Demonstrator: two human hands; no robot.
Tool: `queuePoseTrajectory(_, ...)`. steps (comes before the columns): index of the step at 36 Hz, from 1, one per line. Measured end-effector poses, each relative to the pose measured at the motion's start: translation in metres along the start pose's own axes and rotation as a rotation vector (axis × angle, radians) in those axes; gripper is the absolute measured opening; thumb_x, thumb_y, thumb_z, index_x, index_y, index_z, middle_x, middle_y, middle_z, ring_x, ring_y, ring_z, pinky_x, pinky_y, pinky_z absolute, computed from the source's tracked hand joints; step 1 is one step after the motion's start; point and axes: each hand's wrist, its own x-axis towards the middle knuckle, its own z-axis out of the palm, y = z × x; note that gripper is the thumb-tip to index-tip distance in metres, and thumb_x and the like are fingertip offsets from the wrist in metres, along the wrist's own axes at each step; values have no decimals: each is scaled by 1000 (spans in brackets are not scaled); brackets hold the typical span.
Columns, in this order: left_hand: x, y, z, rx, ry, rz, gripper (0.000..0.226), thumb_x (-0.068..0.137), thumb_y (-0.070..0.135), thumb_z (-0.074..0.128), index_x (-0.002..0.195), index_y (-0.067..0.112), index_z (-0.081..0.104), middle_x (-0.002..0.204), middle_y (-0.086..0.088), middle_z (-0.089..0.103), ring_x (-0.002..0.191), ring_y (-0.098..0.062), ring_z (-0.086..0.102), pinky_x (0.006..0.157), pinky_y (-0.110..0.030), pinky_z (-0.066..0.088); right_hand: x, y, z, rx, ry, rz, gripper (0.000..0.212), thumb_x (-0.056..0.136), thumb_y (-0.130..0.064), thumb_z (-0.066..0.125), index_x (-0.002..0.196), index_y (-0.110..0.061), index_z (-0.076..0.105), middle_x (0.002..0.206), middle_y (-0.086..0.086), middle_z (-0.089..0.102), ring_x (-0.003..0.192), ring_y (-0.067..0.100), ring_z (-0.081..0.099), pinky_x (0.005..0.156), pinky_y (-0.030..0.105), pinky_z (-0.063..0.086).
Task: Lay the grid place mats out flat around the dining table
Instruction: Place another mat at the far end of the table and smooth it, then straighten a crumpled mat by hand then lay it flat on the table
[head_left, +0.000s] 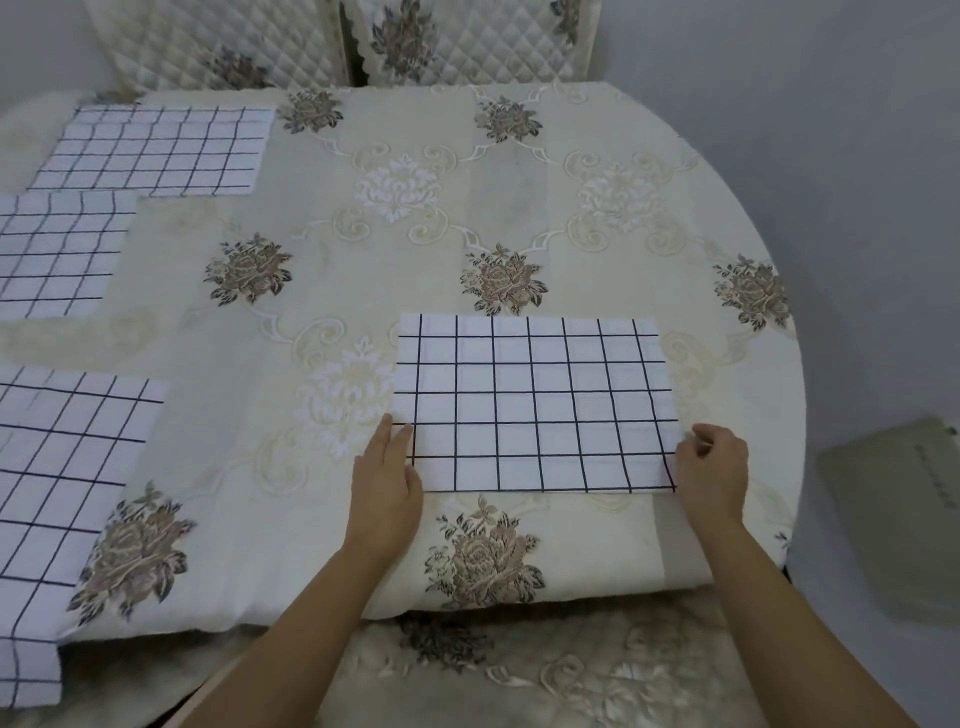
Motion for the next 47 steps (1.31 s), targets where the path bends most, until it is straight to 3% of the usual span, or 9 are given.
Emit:
queuePoseTrajectory(3,-5,7,-15,-205,127,-98,40,94,-1,38,133,6,43,147,-6,32,132,-12,31,105,-18,22,-10,-12,2,-114,48,-70,32,88,-5,50,119,-2,55,124,19,49,113,34,47,92,45,42)
queuePoseTrajectory(7,-9,11,-35,-460,195,-261,26,92,1,43,111,14,56,114,-3,58,108,-16,54,86,-24,39,-41,-40,17,18,-98,-206,26,90,-4,47,114,-5,57,119,11,49,108,24,48,87,33,39)
queuePoseTrajectory(12,-15,11,-67,-658,151,-300,33,91,-3,38,80,22,56,89,8,60,85,-13,61,72,-20,45,-94,-85,49,163,-377,-231,22,93,-6,44,109,-11,59,106,1,54,94,15,52,76,22,38)
queuePoseTrajectory(21,-20,-34,-158,-332,-139,-209,15,94,11,41,95,15,56,99,-4,65,85,-16,62,59,-19,41,-204,-151,94,298,-670,-252,28,91,-2,43,78,-22,57,83,0,62,69,12,56,59,17,41)
queuePoseTrajectory(26,-37,-72,-247,-318,-82,-168,18,95,12,41,102,12,58,99,-4,67,87,-16,64,60,-21,43,-262,-194,115,388,-715,-221,29,91,0,41,77,-17,59,77,3,62,64,12,55,53,10,42)
queuePoseTrajectory(31,-72,-128,-321,-475,60,-181,21,95,7,39,98,11,59,90,-3,68,75,-11,64,61,-19,41,-325,-235,145,460,-801,-107,26,91,-4,42,78,-17,59,77,2,63,65,14,57,62,23,39)
queuePoseTrajectory(37,-102,-216,-368,-488,154,-316,22,95,8,38,97,13,59,88,0,67,77,-9,63,76,-26,41,-385,-251,201,340,-1025,106,14,90,-9,50,80,-11,59,69,4,60,58,14,57,55,23,39)
queuePoseTrajectory(40,-103,-250,-378,-494,171,-382,22,95,8,38,97,13,59,90,-2,67,77,-10,63,71,-25,41,-399,-250,223,247,-1089,182,10,91,-13,51,84,-9,56,67,3,60,55,14,59,47,19,41)
queuePoseTrajectory(47,-78,-299,-377,-429,130,-482,19,94,7,39,98,12,58,90,-2,64,85,-18,60,64,-22,41,-398,-262,260,195,-984,279,13,89,-4,43,77,-8,46,61,9,45,49,18,42,49,24,33)
